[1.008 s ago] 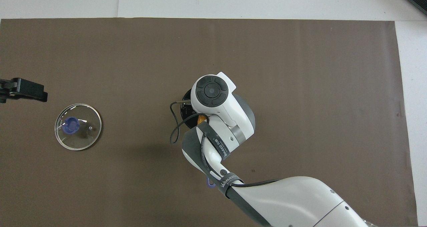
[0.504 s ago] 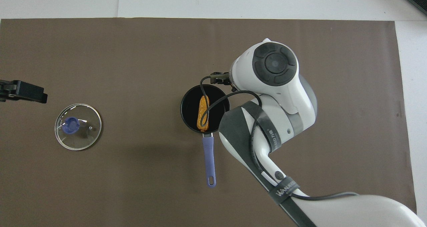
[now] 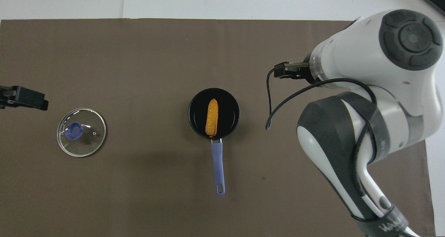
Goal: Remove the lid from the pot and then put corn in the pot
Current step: 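Open the right gripper and withdraw it away from the pot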
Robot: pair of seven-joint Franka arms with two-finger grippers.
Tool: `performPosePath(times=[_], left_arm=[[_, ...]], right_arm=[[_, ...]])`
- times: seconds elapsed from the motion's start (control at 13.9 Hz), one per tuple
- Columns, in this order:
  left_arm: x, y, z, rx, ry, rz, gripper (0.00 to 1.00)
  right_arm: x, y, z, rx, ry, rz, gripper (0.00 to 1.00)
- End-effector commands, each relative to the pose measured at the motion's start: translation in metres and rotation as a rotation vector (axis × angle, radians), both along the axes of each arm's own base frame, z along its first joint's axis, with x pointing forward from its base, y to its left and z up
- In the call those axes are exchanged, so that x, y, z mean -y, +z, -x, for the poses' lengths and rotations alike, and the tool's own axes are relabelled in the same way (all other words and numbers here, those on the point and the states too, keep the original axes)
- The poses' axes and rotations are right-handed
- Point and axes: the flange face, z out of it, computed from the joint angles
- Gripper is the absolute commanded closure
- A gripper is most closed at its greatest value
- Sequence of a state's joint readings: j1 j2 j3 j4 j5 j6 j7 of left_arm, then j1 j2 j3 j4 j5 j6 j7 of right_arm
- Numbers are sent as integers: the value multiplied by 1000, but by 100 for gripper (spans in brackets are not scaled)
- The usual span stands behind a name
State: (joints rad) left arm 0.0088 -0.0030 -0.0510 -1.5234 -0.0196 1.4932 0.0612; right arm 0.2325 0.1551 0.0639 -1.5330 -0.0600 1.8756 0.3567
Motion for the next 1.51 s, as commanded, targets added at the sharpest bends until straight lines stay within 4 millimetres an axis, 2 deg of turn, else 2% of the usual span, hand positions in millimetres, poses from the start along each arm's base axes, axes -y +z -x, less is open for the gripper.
performPosePath(times=[0.0, 0.43, 0.65, 0.94, 1.3, 1.44], left_arm=[[-5, 4, 7, 3, -1, -7, 0], [-4, 5, 7, 6, 2, -5, 0], [1, 6, 8, 8, -11, -3, 0], [-2, 6, 7, 8, -13, -3, 0], [-3, 6, 7, 11, -11, -3, 0], [-3, 6, 7, 11, -11, -3, 0]], right_arm=[[29, 28, 18, -4, 7, 7, 0], [69, 73, 40, -28, -1, 15, 0], [86, 98, 57, -30, -29, -12, 0], [117, 124, 79, -30, -82, -44, 0], [178, 131, 89, -52, -30, -20, 0], [191, 126, 94, -88, 8, -3, 0]])
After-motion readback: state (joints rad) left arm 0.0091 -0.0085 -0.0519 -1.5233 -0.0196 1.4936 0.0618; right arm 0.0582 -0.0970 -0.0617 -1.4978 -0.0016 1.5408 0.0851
